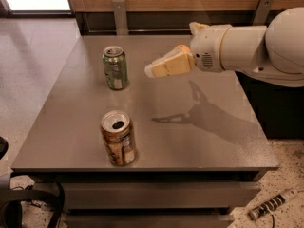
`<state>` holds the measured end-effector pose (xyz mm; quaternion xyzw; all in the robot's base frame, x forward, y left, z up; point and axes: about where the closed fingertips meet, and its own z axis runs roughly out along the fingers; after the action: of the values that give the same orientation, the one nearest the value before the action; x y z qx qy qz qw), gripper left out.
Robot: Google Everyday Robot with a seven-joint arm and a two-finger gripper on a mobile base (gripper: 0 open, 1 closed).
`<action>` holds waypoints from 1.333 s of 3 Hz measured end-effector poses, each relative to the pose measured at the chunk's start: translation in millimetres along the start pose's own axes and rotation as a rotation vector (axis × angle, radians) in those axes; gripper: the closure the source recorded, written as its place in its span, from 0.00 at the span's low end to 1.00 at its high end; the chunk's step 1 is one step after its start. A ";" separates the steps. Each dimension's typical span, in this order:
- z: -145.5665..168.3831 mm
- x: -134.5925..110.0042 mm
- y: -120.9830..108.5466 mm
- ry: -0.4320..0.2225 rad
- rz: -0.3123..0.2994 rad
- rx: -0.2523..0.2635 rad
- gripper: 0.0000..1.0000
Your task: Pick green can
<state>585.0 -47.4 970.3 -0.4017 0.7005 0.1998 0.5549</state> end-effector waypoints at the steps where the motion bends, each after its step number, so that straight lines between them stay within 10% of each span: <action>1: -1.8 -1.0 -0.1 0.008 -0.005 0.001 0.00; 4: 111.4 6.4 16.1 -0.154 0.039 -0.140 0.00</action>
Offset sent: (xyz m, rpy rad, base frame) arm 0.0406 0.0468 -0.0108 0.0889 -0.0119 0.1105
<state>640.8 40.9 927.7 -0.4093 0.6478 0.2891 0.5737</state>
